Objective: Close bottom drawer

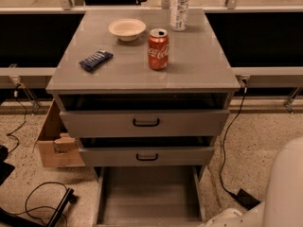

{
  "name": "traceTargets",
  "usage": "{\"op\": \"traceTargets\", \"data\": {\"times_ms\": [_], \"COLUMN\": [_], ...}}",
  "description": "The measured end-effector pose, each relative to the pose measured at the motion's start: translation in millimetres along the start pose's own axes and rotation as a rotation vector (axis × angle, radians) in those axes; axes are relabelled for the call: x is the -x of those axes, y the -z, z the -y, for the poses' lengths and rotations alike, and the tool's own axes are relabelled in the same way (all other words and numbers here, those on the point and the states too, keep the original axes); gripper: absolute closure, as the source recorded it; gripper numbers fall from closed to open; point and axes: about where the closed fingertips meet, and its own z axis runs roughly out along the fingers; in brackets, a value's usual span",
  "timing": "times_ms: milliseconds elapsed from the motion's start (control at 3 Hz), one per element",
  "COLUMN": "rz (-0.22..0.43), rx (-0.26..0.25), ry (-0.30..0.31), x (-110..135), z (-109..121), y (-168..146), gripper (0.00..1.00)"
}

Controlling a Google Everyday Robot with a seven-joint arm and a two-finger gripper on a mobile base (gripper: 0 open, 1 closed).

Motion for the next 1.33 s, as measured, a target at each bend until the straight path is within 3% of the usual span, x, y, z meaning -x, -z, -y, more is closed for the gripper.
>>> {"op": "traceTargets", "data": {"times_ms": [667, 1333], "rz": [0.027, 0.061], "rx": [0.060, 0.073], "ry": [-0.097, -0.121], "x": [-28.0, -20.0], "z": [20.0, 44.7], "y": [-99.2, -174.5], "gripper": [1.00, 1.00]}}
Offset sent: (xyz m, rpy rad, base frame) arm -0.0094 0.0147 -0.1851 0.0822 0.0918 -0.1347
